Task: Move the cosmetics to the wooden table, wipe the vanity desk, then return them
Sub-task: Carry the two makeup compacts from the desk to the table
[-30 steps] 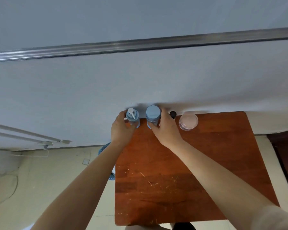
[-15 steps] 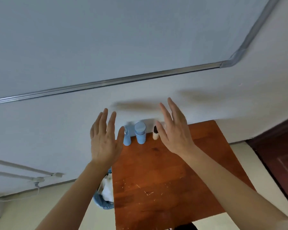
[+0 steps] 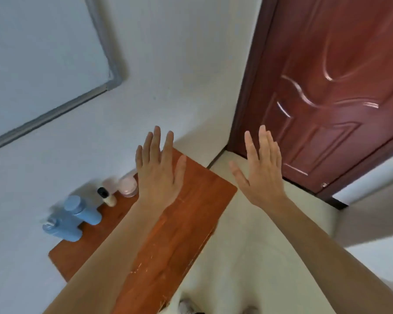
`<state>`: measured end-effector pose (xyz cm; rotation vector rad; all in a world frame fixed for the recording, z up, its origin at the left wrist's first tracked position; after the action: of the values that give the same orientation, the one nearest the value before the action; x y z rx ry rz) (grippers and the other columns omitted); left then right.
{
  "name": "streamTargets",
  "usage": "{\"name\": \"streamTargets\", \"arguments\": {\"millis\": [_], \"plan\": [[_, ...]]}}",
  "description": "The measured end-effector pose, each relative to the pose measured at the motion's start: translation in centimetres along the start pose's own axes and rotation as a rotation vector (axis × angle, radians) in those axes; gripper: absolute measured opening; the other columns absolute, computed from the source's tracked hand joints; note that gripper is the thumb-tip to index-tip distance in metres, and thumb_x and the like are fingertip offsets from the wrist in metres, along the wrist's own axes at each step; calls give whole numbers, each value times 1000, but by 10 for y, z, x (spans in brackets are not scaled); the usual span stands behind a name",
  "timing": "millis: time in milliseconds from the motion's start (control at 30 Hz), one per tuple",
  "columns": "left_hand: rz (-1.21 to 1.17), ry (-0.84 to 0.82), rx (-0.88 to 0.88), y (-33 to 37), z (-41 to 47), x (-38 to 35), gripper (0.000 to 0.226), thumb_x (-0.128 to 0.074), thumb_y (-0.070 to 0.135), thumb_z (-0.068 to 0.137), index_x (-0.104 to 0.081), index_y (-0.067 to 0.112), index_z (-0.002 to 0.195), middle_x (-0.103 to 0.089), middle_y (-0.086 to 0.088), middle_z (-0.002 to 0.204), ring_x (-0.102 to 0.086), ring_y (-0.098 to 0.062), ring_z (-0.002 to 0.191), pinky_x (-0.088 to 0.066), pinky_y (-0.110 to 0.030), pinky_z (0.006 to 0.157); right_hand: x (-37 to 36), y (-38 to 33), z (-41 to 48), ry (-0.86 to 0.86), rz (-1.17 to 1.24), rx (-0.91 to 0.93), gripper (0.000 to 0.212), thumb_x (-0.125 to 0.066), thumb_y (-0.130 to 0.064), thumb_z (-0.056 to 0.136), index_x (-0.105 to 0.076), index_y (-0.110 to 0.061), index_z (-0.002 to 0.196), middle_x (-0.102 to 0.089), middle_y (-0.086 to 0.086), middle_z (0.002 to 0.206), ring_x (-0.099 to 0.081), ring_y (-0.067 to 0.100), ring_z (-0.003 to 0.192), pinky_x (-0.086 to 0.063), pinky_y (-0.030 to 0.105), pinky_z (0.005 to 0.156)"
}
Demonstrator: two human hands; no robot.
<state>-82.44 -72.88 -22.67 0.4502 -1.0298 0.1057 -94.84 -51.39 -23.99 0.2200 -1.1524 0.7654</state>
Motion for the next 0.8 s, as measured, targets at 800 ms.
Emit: {"name": "streamTargets", "arguments": {"millis": [800], "plan": [[-296, -332, -830, 710, -130, -162, 64, -32, 51, 99, -19, 20, 154, -14, -13, 161, -17, -30, 147, -25, -55, 114, 309, 513, -397, 324, -283, -844, 76, -43, -54, 97, -15, -16, 157, -7, 17, 164, -8, 37, 151, -16, 54, 120]]}}
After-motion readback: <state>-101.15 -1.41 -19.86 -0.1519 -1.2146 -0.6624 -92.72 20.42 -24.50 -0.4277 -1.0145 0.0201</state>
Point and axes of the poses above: each hand's wrist, its own z-axis towards the middle knuckle, its own x-axis out of the back of the hand, y = z × x, the point moved 1 cm from there along z, towards the middle knuckle
